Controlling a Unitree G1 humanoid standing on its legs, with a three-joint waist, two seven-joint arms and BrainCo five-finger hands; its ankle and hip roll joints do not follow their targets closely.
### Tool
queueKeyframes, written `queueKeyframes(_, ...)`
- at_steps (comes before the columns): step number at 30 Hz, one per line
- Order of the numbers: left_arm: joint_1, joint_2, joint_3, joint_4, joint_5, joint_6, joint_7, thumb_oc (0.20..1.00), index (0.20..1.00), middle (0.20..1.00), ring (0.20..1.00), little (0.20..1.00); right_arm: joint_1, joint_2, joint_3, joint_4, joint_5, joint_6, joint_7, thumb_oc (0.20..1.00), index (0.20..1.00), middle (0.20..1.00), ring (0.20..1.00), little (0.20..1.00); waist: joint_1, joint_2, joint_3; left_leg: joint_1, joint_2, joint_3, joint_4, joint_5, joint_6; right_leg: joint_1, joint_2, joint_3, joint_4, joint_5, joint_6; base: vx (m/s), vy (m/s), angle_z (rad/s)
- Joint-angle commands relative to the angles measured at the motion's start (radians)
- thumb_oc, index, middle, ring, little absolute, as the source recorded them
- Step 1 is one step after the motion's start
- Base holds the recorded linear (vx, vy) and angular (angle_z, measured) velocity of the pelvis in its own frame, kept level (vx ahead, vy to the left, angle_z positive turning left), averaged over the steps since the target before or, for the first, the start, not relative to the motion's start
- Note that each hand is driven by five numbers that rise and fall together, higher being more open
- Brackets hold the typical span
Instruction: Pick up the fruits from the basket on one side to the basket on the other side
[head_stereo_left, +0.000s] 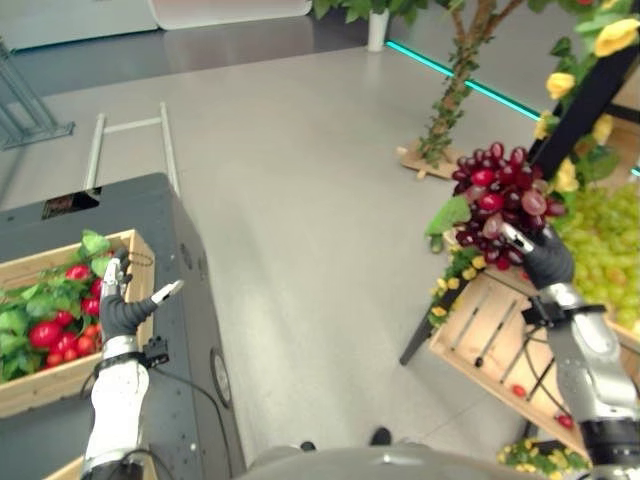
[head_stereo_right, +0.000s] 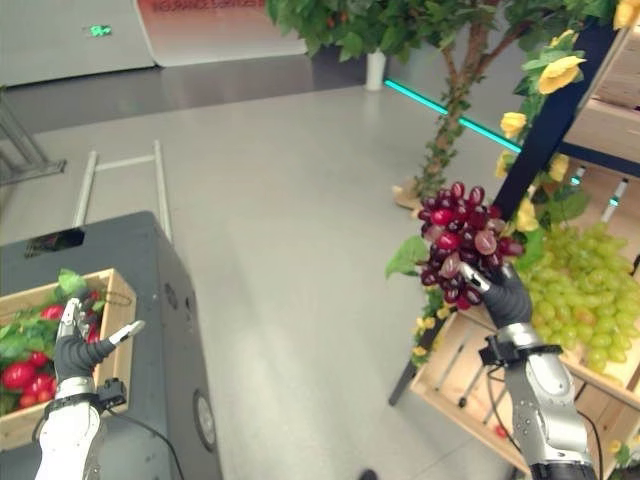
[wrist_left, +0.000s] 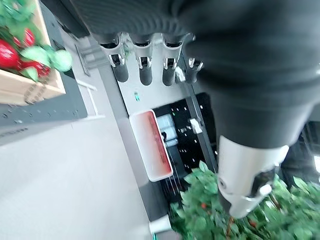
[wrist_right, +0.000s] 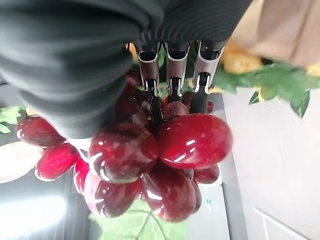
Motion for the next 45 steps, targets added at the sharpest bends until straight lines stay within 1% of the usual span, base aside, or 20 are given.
queueKeyframes(1, -0.01, 0.07, 0.031, -0.062, 0.047, -0.047, -0.001, 1.0, 1.0, 1.0, 1.0, 1.0, -0.069, 0.002, -0.074, -0.06, 0.016, -0.053, 0.007, 0.2, 0.2, 0.2, 0.2, 0.2, 0.007, -0.032, -0.051, -0.013, -0.051, -0.071, 0.054, -0.086, -0.032, -0.01, -0.039, 0.015, -0.039, 0.077, 0.064, 0.03, 0.035, 0.04)
queueKeyframes(12, 0.001, 0.069, 0.048, -0.078, 0.061, -0.036, 0.0, 1.0, 1.0, 1.0, 1.0, 1.0, -0.065, 0.004, -0.087, -0.144, 0.052, -0.041, 0.026, 0.2, 0.2, 0.2, 0.2, 0.2, 0.002, -0.047, -0.07, 0.005, -0.068, -0.071, 0.059, -0.105, -0.017, 0.016, -0.066, -0.032, -0.041, 0.113, 0.078, 0.02, 0.031, 0.02)
queueKeyframes(18, 0.012, 0.068, 0.059, -0.086, 0.062, -0.032, -0.011, 1.0, 1.0, 1.0, 1.0, 1.0, -0.011, -0.005, -0.135, -0.179, 0.049, -0.032, 0.042, 0.2, 0.2, 0.2, 0.2, 0.2, -0.022, -0.051, -0.063, 0.014, -0.078, -0.058, 0.07, -0.116, -0.012, 0.005, -0.087, -0.031, -0.006, 0.139, 0.091, -0.01, 0.06, 0.01)
queueKeyframes(23, 0.022, 0.058, 0.055, -0.072, 0.061, -0.026, -0.02, 1.0, 1.0, 1.0, 1.0, 1.0, 0.051, 0.001, -0.188, -0.179, 0.039, -0.032, 0.045, 0.2, 0.2, 0.2, 0.2, 0.2, -0.052, -0.049, -0.056, 0.028, -0.099, -0.024, 0.057, -0.119, -0.008, -0.008, -0.135, -0.024, -0.02, 0.196, 0.116, -0.02, 0.067, -0.14)
queueKeyframes(24, 0.021, 0.059, 0.056, -0.071, 0.062, -0.025, -0.024, 1.0, 1.0, 1.0, 1.0, 1.0, 0.059, -0.002, -0.195, -0.177, 0.034, -0.032, 0.043, 0.2, 0.2, 0.2, 0.2, 0.2, -0.05, -0.047, -0.053, 0.032, -0.099, -0.011, 0.052, -0.124, -0.01, -0.008, -0.149, -0.025, -0.036, 0.214, 0.128, -0.07, 0.034, -0.27)
queueKeyframes(25, 0.017, 0.062, 0.055, -0.074, 0.061, -0.023, -0.025, 1.0, 1.0, 1.0, 1.0, 1.0, 0.057, -0.005, -0.197, -0.173, 0.033, -0.04, 0.038, 0.2, 0.2, 0.2, 0.2, 0.2, -0.047, -0.045, -0.047, 0.027, -0.097, 0.004, 0.052, -0.119, -0.013, -0.011, -0.173, -0.047, -0.041, 0.238, 0.139, -0.11, 0.036, -0.4)
queueKeyframes(26, 0.018, 0.066, 0.052, -0.074, 0.061, -0.022, -0.027, 1.0, 1.0, 1.0, 1.0, 1.0, 0.056, -0.012, -0.194, -0.169, 0.028, -0.045, 0.029, 0.2, 0.2, 0.2, 0.2, 0.2, -0.036, -0.041, -0.042, 0.021, -0.091, 0.024, 0.051, -0.113, -0.015, -0.005, -0.202, -0.109, -0.041, 0.239, 0.143, -0.1, 0.042, -0.66)
queueKeyframes(27, 0.021, 0.074, 0.057, -0.077, 0.06, -0.021, -0.026, 1.0, 1.0, 1.0, 1.0, 1.0, 0.04, -0.017, -0.189, -0.16, 0.029, -0.049, 0.019, 0.2, 0.2, 0.2, 0.2, 0.2, -0.008, -0.03, -0.045, 0.025, -0.075, 0.053, 0.04, -0.122, -0.027, 0.027, -0.239, -0.229, -0.026, 0.22, 0.162, -0.12, 0.063, -0.82)
queueKeyframes(29, 0.027, 0.078, 0.058, -0.082, 0.052, -0.022, -0.017, 1.0, 1.0, 1.0, 1.0, 1.0, 0.005, -0.024, -0.171, -0.144, 0.035, -0.045, 0.002, 0.2, 0.2, 0.2, 0.2, 0.2, 0.007, -0.014, -0.037, 0.021, -0.062, 0.103, 0.025, -0.11, -0.028, 0.048, -0.295, -0.36, 0.051, 0.227, 0.159, -0.11, 0.061, -0.98)
queueKeyframes(30, 0.025, 0.082, 0.061, -0.082, 0.044, -0.025, -0.01, 1.0, 1.0, 1.0, 1.0, 1.0, -0.015, -0.03, -0.163, -0.136, 0.039, -0.042, 0.0, 0.2, 0.2, 0.2, 0.2, 0.2, -0.001, -0.007, -0.029, 0.027, -0.058, 0.11, 0.018, -0.107, -0.02, 0.048, -0.3, -0.373, 0.121, 0.218, 0.158, -0.05, 0.039, -0.85)
queueKeyframes(31, 0.024, 0.081, 0.063, -0.08, 0.043, -0.026, -0.01, 1.0, 1.0, 1.0, 1.0, 1.0, -0.021, -0.032, -0.16, -0.133, 0.04, -0.042, 0.001, 0.2, 0.2, 0.2, 0.2, 0.2, -0.003, -0.008, -0.025, 0.03, -0.061, 0.11, 0.016, -0.108, -0.019, 0.042, -0.31, -0.368, 0.14, 0.208, 0.159, 0.0, 0.046, -0.91)
queueKeyframes(32, 0.03, 0.086, 0.071, -0.087, 0.041, -0.023, 0.003, 1.0, 1.0, 1.0, 1.0, 1.0, -0.041, -0.041, -0.152, -0.133, 0.039, -0.034, -0.003, 0.2, 0.2, 0.2, 0.2, 0.2, -0.011, 0.005, -0.015, 0.047, -0.061, 0.129, 0.011, -0.117, -0.002, 0.016, -0.308, -0.386, 0.277, 0.197, 0.164, 0.04, 0.009, -0.56)
queueKeyframes(34, 0.036, 0.086, 0.074, -0.092, 0.037, -0.018, 0.012, 1.0, 1.0, 1.0, 1.0, 1.0, -0.043, -0.046, -0.143, -0.137, 0.044, -0.03, 0.0, 0.2, 0.2, 0.2, 0.2, 0.2, -0.013, 0.009, -0.013, 0.065, -0.057, 0.166, 0.013, -0.135, 0.005, 0.016, -0.351, -0.43, 0.35, 0.197, 0.168, 0.03, -0.047, -0.86)
queueKeyframes(35, 0.036, 0.087, 0.07, -0.087, 0.035, -0.017, 0.014, 1.0, 1.0, 1.0, 1.0, 1.0, -0.045, -0.052, -0.139, -0.136, 0.038, -0.027, -0.002, 0.2, 0.2, 0.2, 0.2, 0.2, -0.017, 0.007, -0.015, 0.068, -0.055, 0.181, 0.016, -0.143, 0.007, 0.026, -0.36, -0.434, 0.342, 0.187, 0.165, -0.02, -0.133, -1.14)
queueKeyframes(37, 0.031, 0.09, 0.062, -0.084, 0.032, -0.021, 0.016, 1.0, 1.0, 1.0, 1.0, 1.0, -0.055, -0.055, -0.131, -0.13, 0.033, -0.028, -0.01, 0.2, 0.2, 0.2, 0.2, 0.2, -0.016, -0.003, -0.017, 0.063, -0.053, 0.207, 0.022, -0.148, 0.009, 0.044, -0.354, -0.433, 0.297, 0.177, 0.16, -0.04, -0.18, -0.65)
queueKeyframes(38, 0.036, 0.085, 0.06, -0.074, 0.017, -0.027, 0.025, 1.0, 1.0, 1.0, 1.0, 1.0, -0.076, -0.064, -0.129, -0.119, 0.044, -0.029, -0.016, 0.2, 0.2, 0.2, 0.2, 0.2, -0.007, -0.014, -0.023, 0.045, -0.039, 0.245, 0.021, -0.136, 0.007, 0.051, -0.309, -0.415, 0.199, 0.148, 0.146, -0.03, -0.269, -0.41)
queueKeyframes(39, 0.036, 0.079, 0.056, -0.07, 0.011, -0.029, 0.026, 1.0, 1.0, 1.0, 1.0, 1.0, -0.083, -0.065, -0.124, -0.113, 0.046, -0.035, -0.024, 0.2, 0.2, 0.2, 0.2, 0.2, -0.001, -0.017, -0.026, 0.037, -0.03, 0.269, 0.025, -0.133, 0.002, 0.051, -0.297, -0.413, 0.165, 0.139, 0.143, -0.03, -0.277, -0.6)
queueKeyframes(40, 0.036, 0.079, 0.057, -0.069, 0.01, -0.03, 0.026, 1.0, 1.0, 1.0, 1.0, 1.0, -0.085, -0.066, -0.123, -0.111, 0.047, -0.036, -0.025, 0.2, 0.2, 0.2, 0.2, 0.2, 0.003, -0.016, -0.027, 0.035, -0.027, 0.275, 0.027, -0.132, 0.0, 0.048, -0.291, -0.41, 0.158, 0.139, 0.139, -0.01, -0.239, -0.77)
queueKeyframes(42, 0.039, 0.062, 0.045, -0.037, -0.029, -0.039, 0.023, 1.0, 1.0, 1.0, 1.0, 1.0, -0.08, -0.058, -0.109, -0.111, 0.053, -0.047, -0.034, 0.2, 0.2, 0.2, 0.2, 0.2, -0.003, -0.025, -0.026, 0.021, 0.011, 0.318, 0.031, -0.122, -0.018, 0.007, -0.242, -0.358, 0.105, 0.122, 0.116, 0.01, -0.342, -1.04)
queueKeyframes(45, 0.044, 0.06, 0.036, -0.042, -0.024, -0.041, 0.017, 1.0, 1.0, 1.0, 1.0, 1.0, -0.063, -0.064, -0.108, -0.125, 0.048, -0.048, -0.031, 0.2, 0.2, 0.2, 0.2, 0.2, -0.011, -0.035, -0.027, 0.011, 0.039, 0.353, 0.04, -0.122, -0.031, -0.006, -0.212, -0.349, 0.06, 0.119, 0.104, 0.01, -0.242, -0.92)
